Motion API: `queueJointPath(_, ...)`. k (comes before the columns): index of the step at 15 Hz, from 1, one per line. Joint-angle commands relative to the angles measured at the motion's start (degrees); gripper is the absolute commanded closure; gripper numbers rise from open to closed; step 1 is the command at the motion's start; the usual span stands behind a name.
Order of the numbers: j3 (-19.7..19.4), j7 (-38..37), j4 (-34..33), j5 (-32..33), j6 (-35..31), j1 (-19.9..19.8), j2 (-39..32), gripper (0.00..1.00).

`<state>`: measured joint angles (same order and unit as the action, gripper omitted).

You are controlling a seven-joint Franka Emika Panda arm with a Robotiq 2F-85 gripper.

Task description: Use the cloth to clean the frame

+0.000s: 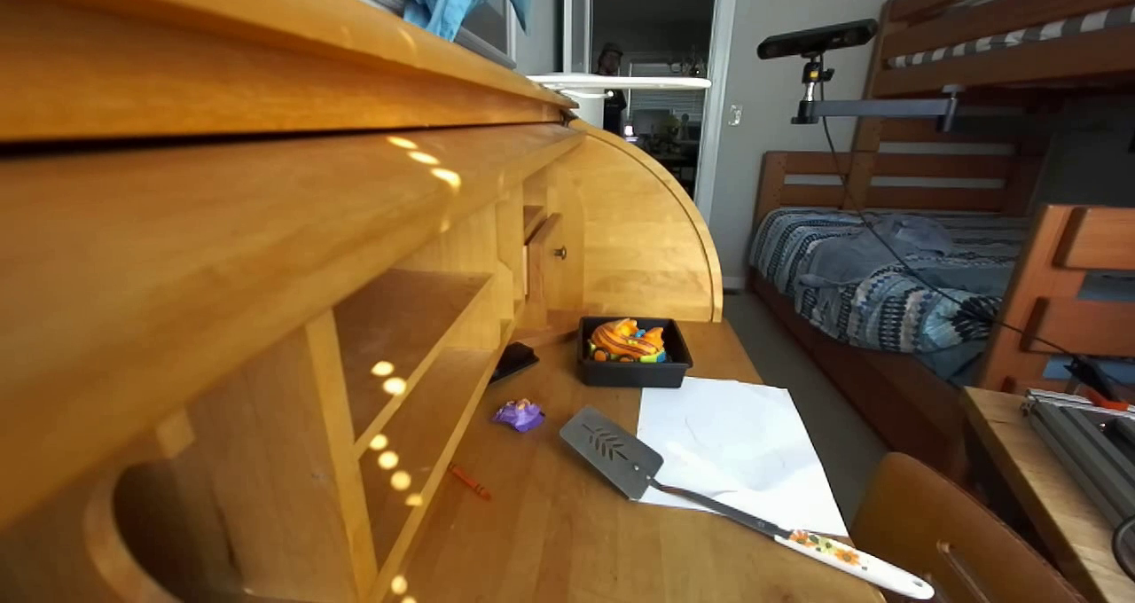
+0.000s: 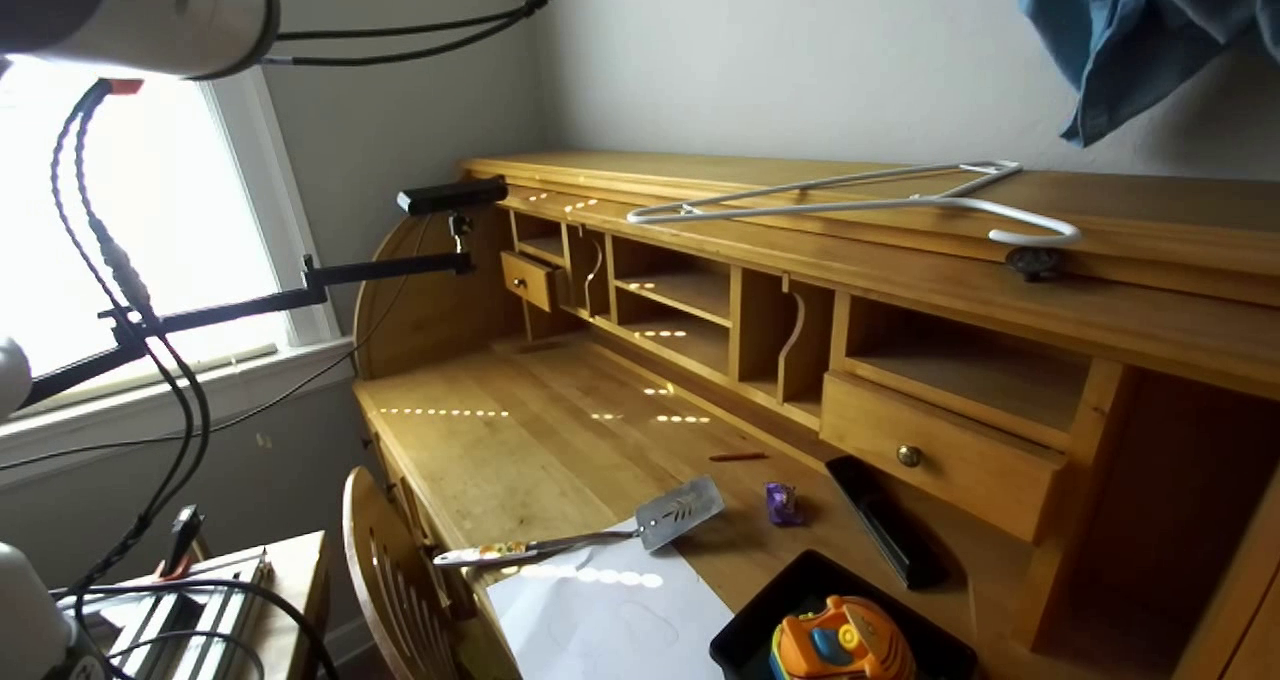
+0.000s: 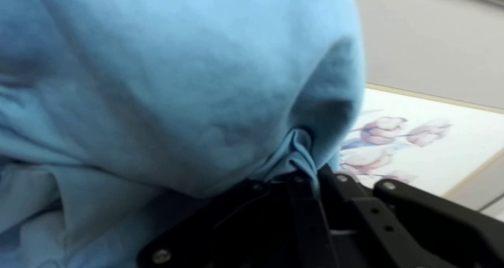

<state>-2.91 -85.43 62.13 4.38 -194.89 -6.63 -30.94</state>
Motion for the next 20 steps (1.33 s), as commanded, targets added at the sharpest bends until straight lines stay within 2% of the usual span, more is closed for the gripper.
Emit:
queueJointPath(1, 3.9, -1.0, -3.7, -0.3, 7.3, -2.6, -2.2, 0.98)
queueJointPath(2, 3.2, -0.9, -3.5, -1.1, 8.9, -2.4, -2.1, 0.98)
queueJointPath(3, -1.3, -1.9, -3.5, -2.5, 10.1, -0.4, -2.0, 0.98)
queueJointPath(4, -9.1, -4.9, -4.1, -4.7, 10.4, 3.0, -2.4, 0.98)
queueJointPath(5, -12.6, -7.5, -5.0, -5.1, 11.0, 2.9, -3.0, 0.98)
queueJointPath(8, -26.7, -18.2, -7.7, -6.1, 15.8, 6.5, -5.2, 0.98)
queueJointPath(9, -30.9, -20.4, -7.5, -6.5, 16.5, 8.8, -5.5, 0.98)
queueJointPath(10, -31.0, -21.0, -7.5, -5.5, 16.4, 8.6, -5.6, 0.98)
queueJointPath(11, -29.9, -20.1, -7.3, -4.8, 15.4, 8.5, -5.4, 0.98)
queueJointPath(13, -24.3, -16.1, -6.7, -4.0, 11.9, 7.8, -4.5, 0.98)
queueJointPath(17, -5.9, -7.4, -5.9, -2.2, 5.4, 4.5, -3.1, 0.98)
queueJointPath(20, 7.8, -5.4, -5.7, 3.2, 3.5, 2.3, -2.8, 0.98)
